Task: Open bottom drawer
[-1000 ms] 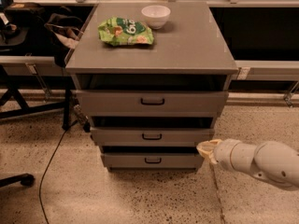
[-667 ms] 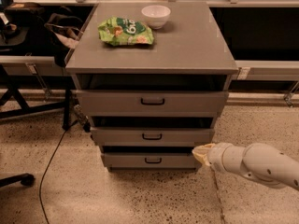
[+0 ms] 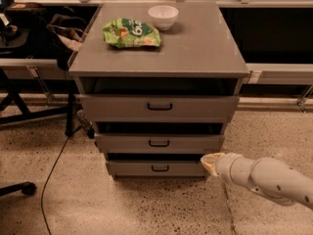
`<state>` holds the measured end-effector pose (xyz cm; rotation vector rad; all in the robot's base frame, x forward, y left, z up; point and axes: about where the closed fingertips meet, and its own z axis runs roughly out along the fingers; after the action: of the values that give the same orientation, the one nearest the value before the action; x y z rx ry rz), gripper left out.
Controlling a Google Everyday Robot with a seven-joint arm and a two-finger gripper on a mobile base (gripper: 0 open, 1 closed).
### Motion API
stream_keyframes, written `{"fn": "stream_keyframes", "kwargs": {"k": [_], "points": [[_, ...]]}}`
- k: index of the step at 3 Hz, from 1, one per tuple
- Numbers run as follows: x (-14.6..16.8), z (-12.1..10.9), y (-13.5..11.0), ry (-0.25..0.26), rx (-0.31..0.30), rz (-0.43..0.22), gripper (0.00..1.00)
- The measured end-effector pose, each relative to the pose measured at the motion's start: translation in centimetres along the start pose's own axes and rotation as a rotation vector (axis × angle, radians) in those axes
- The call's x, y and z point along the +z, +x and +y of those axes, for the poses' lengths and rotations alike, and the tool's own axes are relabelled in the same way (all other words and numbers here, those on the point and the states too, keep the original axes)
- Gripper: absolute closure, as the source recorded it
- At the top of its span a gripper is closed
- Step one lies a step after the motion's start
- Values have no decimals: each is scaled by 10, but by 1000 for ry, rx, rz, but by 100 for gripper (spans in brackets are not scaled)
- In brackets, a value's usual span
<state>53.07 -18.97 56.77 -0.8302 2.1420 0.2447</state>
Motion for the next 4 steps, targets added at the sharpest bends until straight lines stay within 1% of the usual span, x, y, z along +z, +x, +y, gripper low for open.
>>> {"fn": "stream_keyframes", "kwargs": {"k": [1,2,3,4], "points": [[27,6,22,68,94,-59,100],[72,-4,55,172,203,-131,100],[109,-18,74,188,243,-152,100],[148,-32,92,172,276,-136,100]]}}
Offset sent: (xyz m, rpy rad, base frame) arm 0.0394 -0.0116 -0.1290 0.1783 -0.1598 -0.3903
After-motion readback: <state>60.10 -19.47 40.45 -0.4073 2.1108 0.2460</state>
